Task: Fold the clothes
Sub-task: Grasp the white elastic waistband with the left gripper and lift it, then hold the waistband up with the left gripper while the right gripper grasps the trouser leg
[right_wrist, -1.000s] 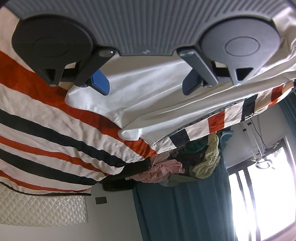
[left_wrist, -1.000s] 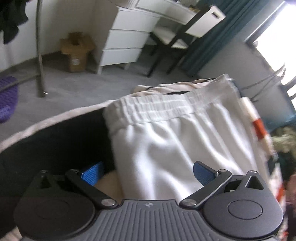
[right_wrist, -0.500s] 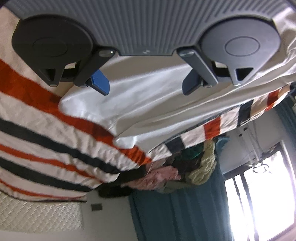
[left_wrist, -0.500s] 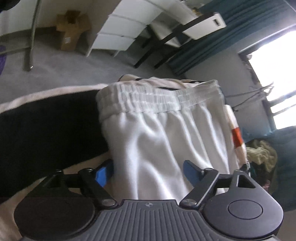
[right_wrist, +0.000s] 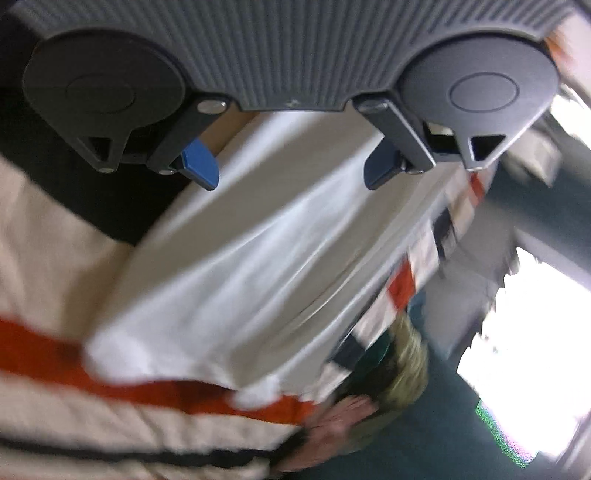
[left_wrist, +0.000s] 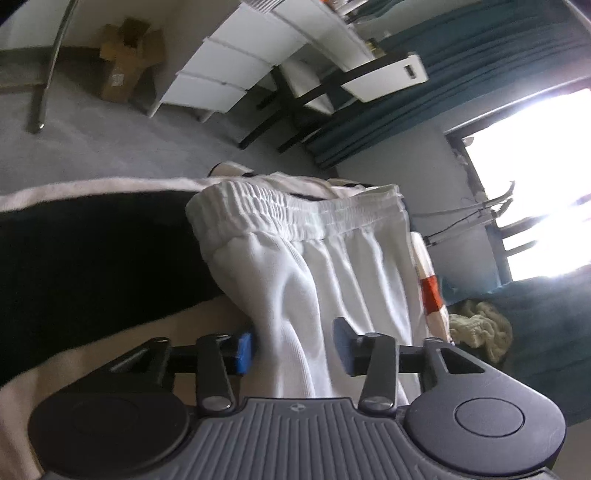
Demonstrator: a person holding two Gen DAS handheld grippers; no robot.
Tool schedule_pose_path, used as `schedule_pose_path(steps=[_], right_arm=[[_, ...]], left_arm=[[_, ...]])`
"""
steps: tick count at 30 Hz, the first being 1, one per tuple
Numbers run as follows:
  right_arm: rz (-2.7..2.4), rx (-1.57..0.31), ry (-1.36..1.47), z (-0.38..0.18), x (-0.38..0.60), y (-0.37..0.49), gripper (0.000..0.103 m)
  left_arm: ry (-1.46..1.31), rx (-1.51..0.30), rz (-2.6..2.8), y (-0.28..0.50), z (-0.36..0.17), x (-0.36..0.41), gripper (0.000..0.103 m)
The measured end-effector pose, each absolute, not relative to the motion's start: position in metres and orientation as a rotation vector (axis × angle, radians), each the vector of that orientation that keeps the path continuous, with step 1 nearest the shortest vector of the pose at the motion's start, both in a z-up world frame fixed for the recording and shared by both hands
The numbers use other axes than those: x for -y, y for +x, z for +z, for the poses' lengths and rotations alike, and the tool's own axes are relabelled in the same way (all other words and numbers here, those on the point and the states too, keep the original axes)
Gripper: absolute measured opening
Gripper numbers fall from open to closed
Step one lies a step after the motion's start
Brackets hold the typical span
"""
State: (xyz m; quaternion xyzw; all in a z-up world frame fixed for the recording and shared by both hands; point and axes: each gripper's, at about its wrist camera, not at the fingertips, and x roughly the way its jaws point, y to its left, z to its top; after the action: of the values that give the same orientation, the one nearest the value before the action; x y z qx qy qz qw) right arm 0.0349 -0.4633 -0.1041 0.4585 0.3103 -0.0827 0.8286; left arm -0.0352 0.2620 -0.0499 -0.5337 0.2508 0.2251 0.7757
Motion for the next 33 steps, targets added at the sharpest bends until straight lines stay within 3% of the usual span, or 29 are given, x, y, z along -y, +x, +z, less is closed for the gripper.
schedule_pose_path(steps=[4, 10, 11, 13, 16, 17, 23, 25, 27, 29, 33], right_arm=[[-0.305, -0.640, 1.210, -0.124, 0.514, 0.028, 0.088], [-0.451, -0.646, 1.310, -0.150, 0.555, 0.039, 0.081], [-0.475, -0.650, 1.311, -0.155, 0.559, 0.041, 0.076], [-0.511, -0.661, 1.326, -0.166, 0.565, 0.047, 0.070], [-0.481, -0.545, 1.444, -0.176, 0.570, 0.047, 0.069], [-0.435, -0.490, 1.487, -0.179, 0.573, 0.046, 0.062], [-0.352, -0.392, 1.446, -0.168, 0.576, 0.052, 0.056], [-0.407, -0.449, 1.403, -0.171, 0.577, 0.055, 0.050], [-0.467, -0.533, 1.369, -0.180, 0.578, 0.058, 0.027], [-0.491, -0.562, 1.359, -0.188, 0.580, 0.059, 0.014], [-0.460, -0.531, 1.280, -0.179, 0.576, 0.057, 0.006]], left_arm=[[-1.198, -0.614, 0.535, -0.029, -0.063, -0.270, 0.061], [-1.229, -0.676, 0.511, -0.024, -0.073, -0.271, 0.061], [-1.239, -0.677, 0.506, -0.023, -0.075, -0.272, 0.060], [-1.276, -0.663, 0.502, -0.025, -0.077, -0.273, 0.053], [-1.373, -0.606, 0.484, -0.036, -0.083, -0.279, 0.029], [-1.395, -0.586, 0.471, -0.038, -0.084, -0.280, 0.023], [-1.421, -0.530, 0.459, -0.042, -0.081, -0.283, 0.020], [-1.424, -0.553, 0.472, -0.039, -0.084, -0.284, 0.024], [-1.417, -0.594, 0.479, -0.034, -0.087, -0.286, 0.026], [-1.410, -0.633, 0.472, -0.030, -0.089, -0.286, 0.028], [-1.411, -0.625, 0.467, -0.031, -0.086, -0.285, 0.024]])
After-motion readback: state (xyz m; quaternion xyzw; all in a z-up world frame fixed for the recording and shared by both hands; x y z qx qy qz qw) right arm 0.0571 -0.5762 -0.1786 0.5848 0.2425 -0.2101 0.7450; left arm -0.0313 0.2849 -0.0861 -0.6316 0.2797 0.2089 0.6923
